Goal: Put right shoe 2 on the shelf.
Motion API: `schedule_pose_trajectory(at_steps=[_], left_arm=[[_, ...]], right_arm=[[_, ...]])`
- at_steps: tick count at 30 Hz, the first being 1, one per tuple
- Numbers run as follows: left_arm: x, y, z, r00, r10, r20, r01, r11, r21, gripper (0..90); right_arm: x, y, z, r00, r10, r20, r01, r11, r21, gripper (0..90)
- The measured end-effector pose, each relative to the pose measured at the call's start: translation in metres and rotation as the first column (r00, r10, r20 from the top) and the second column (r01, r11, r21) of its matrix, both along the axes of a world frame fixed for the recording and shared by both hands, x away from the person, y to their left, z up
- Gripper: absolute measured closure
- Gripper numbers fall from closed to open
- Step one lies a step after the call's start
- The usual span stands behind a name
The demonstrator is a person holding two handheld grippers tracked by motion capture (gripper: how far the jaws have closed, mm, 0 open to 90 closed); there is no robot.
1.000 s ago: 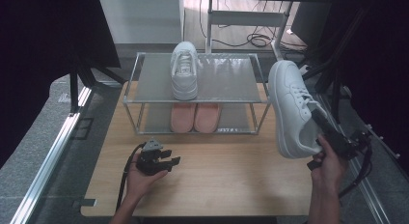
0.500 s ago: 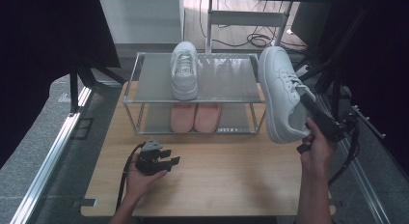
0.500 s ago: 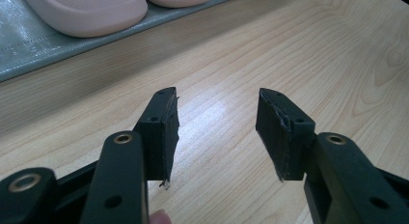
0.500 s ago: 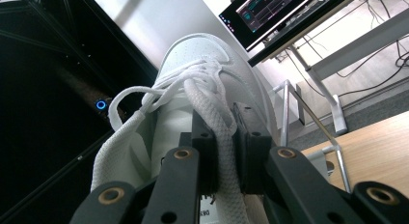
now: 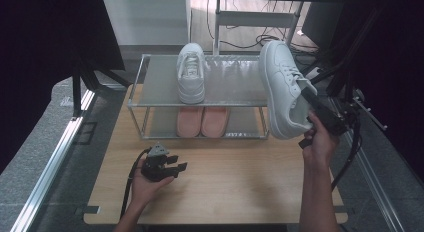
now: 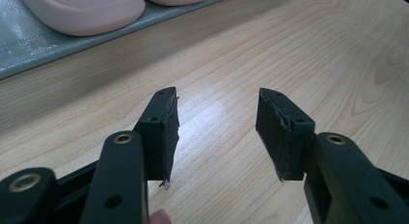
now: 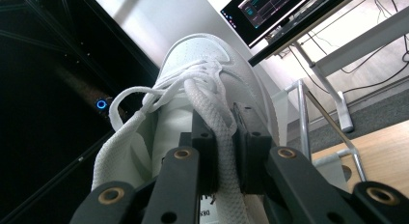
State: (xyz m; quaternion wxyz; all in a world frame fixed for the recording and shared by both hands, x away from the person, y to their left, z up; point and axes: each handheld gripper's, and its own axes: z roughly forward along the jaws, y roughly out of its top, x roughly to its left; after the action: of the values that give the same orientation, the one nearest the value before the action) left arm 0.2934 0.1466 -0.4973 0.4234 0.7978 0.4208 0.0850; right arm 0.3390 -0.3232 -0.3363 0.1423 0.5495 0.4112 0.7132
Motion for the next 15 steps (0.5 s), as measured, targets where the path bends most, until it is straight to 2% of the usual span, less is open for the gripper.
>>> schedule_pose_trajectory(at_steps=[15], left_arm=[[0.000, 0.001, 0.000, 1.0000, -0.002, -0.002, 0.002, 1.0000, -0.006, 50.7]], right_arm=[[0.031, 0.034, 0.024, 0.9998, 0.011, -0.015, -0.012, 1.000, -0.027, 80.9]])
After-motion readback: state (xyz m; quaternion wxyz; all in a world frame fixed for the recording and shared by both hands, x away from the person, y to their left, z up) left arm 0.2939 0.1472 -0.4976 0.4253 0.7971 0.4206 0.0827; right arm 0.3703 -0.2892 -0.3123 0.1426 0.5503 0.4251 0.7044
